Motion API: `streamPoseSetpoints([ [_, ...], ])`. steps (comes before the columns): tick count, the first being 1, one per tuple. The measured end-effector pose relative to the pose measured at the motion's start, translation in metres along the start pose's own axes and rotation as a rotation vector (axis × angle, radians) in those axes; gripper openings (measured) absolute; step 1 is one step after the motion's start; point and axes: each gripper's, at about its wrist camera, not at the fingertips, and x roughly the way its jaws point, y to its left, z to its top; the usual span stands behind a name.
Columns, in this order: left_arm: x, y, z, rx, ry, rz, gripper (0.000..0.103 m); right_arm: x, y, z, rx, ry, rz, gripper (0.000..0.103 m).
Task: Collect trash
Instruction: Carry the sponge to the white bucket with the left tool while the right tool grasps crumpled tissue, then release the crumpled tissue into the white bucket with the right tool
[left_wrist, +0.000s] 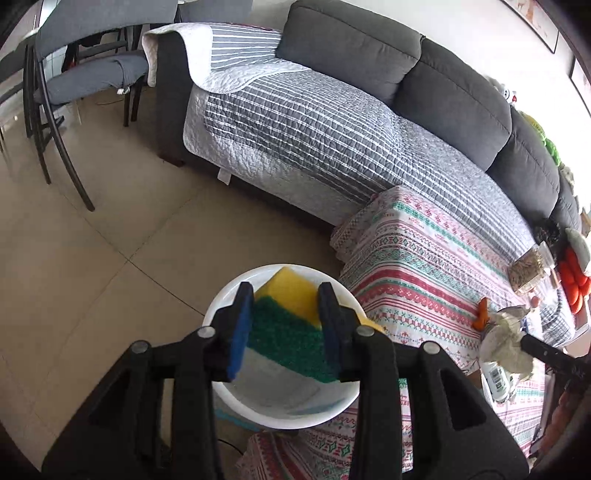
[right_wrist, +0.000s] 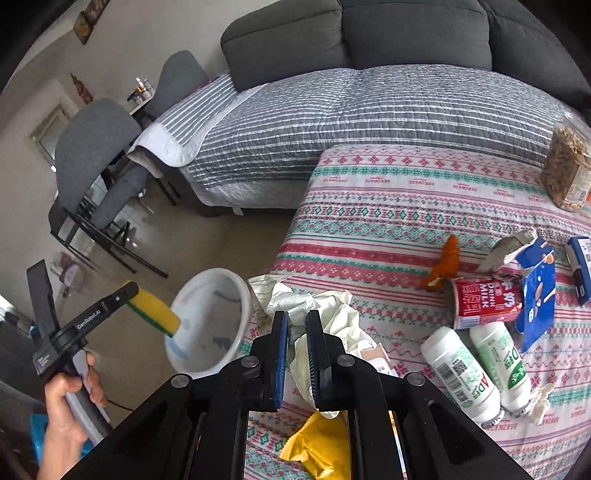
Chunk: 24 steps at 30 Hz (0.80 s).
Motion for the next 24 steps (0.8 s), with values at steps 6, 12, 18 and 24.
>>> streamPoseSetpoints([
  [6,0.003,0.000,-0.004,-0.011,0.016,0.029,0.075,0.008,0.009,-0.003,-0.032,0.007,-0.004,0.011],
  [12,-0.001,0.006,-0.008,-0.010,0.075,0.145,0.093,0.013,0.013,-0.003,-0.055,0.013,-0.006,0.011],
  [18,-0.017,0.009,-0.021,0.085,0.084,0.236,0.102,0.024,0.027,-0.003,-0.078,0.029,0.011,0.011],
  [24,-0.030,0.024,-0.033,0.118,0.115,0.256,0.102,0.047,0.054,-0.006,-0.120,0.062,0.051,0.011],
])
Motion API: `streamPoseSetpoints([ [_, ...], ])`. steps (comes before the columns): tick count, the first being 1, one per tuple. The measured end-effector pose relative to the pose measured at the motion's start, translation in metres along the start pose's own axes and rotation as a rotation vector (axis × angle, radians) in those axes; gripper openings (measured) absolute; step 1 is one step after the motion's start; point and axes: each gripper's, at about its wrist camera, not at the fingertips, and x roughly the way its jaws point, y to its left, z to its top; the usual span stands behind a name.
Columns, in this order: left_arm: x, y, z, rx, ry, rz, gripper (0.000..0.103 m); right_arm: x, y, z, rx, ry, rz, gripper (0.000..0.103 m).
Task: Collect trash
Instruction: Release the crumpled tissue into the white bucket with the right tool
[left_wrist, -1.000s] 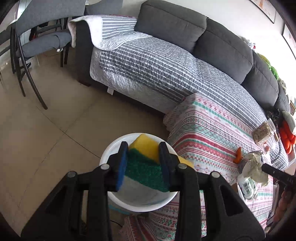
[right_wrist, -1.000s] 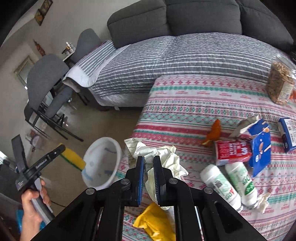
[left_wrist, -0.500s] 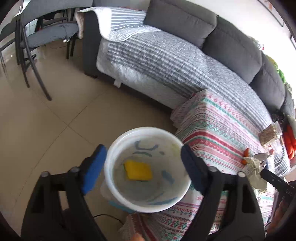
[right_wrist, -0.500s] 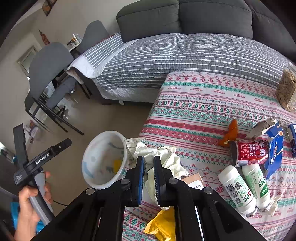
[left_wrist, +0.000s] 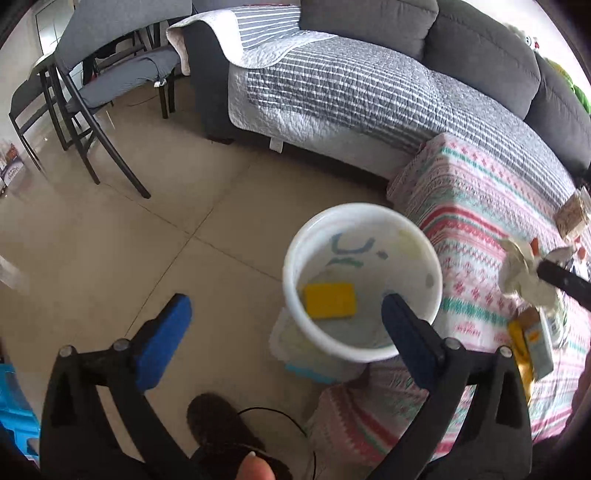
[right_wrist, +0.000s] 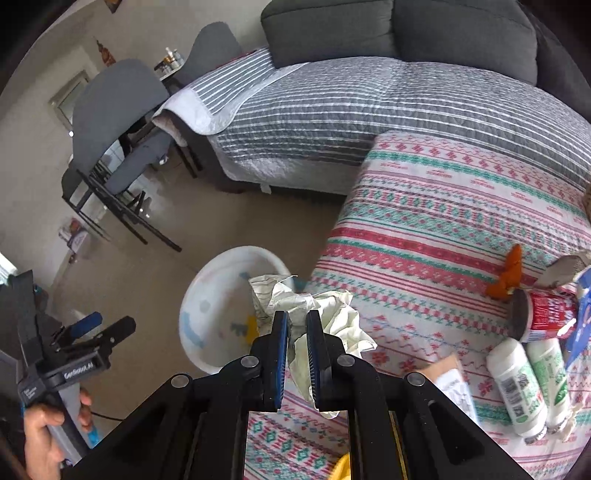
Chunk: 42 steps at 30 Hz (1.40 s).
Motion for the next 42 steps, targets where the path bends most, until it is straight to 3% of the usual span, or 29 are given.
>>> streamPoseSetpoints([
  [9,-0.015,0.031,-0.014,0.000,-0.024,0.075,0.102,0.047,0.044,0.004,-0.065,0.034,0.048,0.011],
  [14,-0.014,0.041,-0.018,-0.006,-0.020,0.091,0.102,0.067,0.053,0.007,-0.078,0.019,0.103,0.017],
  [15,-0.013,0.042,-0.019,-0.003,-0.018,0.094,0.102,0.070,0.053,0.008,-0.071,0.021,0.114,0.030],
  [16,-0.013,0.043,-0.019,0.000,-0.016,0.097,0.102,0.072,0.053,0.008,-0.061,0.026,0.114,0.051],
  [18,-0.013,0.044,-0.020,0.001,-0.015,0.101,0.102,0.070,0.052,0.007,-0.035,0.011,0.107,0.069],
  [29,-0.016,0.036,-0.024,0.024,-0.016,0.092,0.102,0.028,0.037,0.001,-0.047,-0.030,0.004,0.074],
  [42,-0.015,-0.015,-0.024,0.079,0.031,-0.043,0.102,-0.059,-0.030,-0.020,-0.023,-0.093,-0.165,0.085],
])
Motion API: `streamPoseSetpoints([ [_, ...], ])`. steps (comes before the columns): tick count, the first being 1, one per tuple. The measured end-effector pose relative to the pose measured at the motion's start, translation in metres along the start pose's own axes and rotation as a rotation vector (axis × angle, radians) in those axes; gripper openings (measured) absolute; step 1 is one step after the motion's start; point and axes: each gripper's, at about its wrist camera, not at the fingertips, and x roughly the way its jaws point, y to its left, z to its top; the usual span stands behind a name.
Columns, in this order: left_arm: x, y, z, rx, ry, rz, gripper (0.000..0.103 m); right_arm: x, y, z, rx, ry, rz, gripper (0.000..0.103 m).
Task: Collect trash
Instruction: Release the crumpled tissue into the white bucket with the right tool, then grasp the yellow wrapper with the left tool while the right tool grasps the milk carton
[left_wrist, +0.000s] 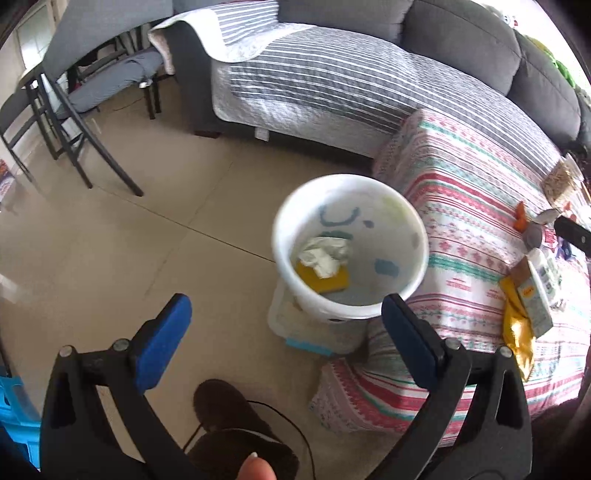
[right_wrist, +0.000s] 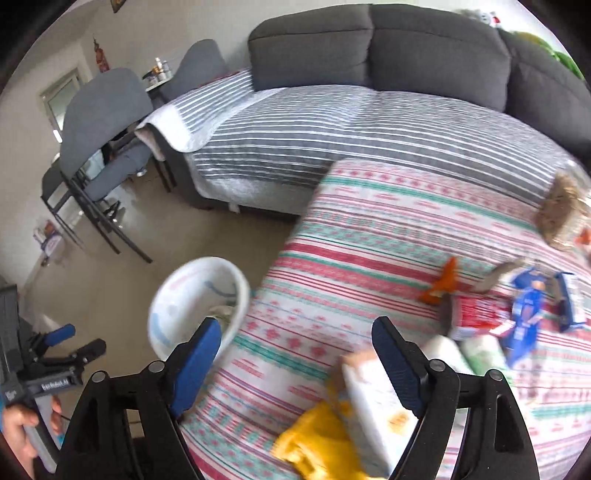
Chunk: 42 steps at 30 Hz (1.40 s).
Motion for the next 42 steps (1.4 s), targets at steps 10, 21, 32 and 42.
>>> streamPoseSetpoints([
  [10,0.004,-0.055,0.001,0.098,0.029,-0.050,0.102,-0.015,-0.068,-0.023,0.074,0.088,-0.058,0.086],
  [21,0.011,-0.083,-0.004,0.153,0.059,-0.062,0.102,0.026,-0.086,-0.045,0.112,0.308,-0.002,0.086],
  [32,0.014,-0.098,-0.011,0.166,0.093,-0.101,0.102,0.060,-0.089,-0.052,0.164,0.411,0.072,0.065],
  [42,0.018,-0.143,-0.018,0.169,0.149,-0.246,0.102,0.002,-0.106,-0.053,0.143,0.276,0.047,0.062],
])
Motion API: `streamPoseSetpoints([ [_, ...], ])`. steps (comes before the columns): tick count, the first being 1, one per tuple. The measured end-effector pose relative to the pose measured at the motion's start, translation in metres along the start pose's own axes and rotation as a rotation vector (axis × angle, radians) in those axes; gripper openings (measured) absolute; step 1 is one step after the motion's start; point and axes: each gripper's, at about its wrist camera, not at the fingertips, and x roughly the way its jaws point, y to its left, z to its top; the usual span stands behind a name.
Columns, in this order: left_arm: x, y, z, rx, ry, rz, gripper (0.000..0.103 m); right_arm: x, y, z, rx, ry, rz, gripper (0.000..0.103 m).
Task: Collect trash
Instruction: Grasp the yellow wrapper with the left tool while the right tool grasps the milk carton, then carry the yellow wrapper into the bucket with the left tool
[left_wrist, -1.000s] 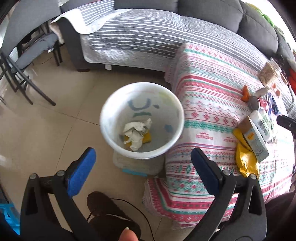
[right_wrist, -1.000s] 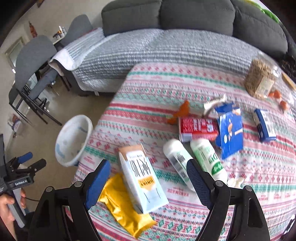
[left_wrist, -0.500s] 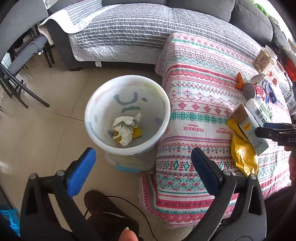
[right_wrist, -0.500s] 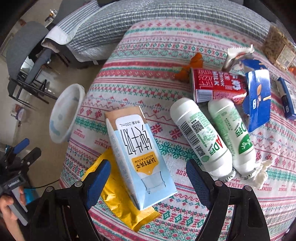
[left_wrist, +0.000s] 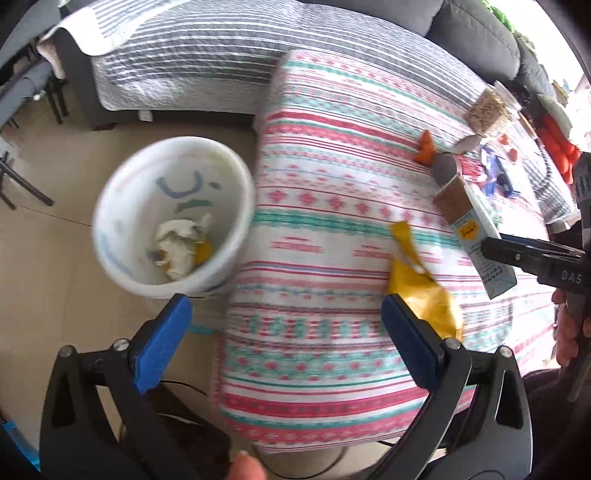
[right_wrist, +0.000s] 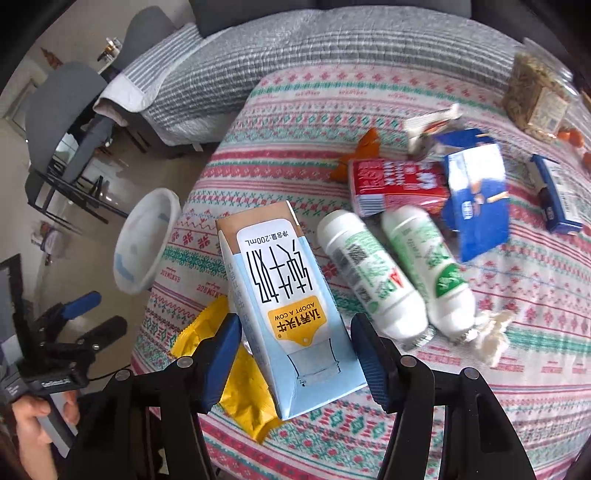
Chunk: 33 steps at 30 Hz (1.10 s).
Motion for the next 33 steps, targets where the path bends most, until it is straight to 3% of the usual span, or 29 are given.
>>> streamPoseSetpoints([
  [3,0.011,-0.020,0.000,0.015,0.033,-0.052,0.102,-0.018,-0.015,-0.008,0.013,-0.033,-0.008,0.062],
  [9,0.029,-0.054,-0.002,0.065,0.088,-0.133,0.089,-0.040,-0.052,-0.027,0.058,-0.054,-0.045,0.062],
  [21,0.054,-0.086,-0.006,0.107,0.171,-0.163,0.043,-0.052,-0.090,-0.047,0.120,-0.056,-0.080,0.062],
  [26,0.047,-0.090,-0.006,0.138,0.141,-0.146,0.028,-0.055,-0.091,-0.048,0.121,-0.066,-0.081,0.062],
  [33,0.030,-0.084,0.003,0.130,0.056,-0.154,0.019,-0.057,-0.083,-0.043,0.108,-0.080,-0.069,0.061],
])
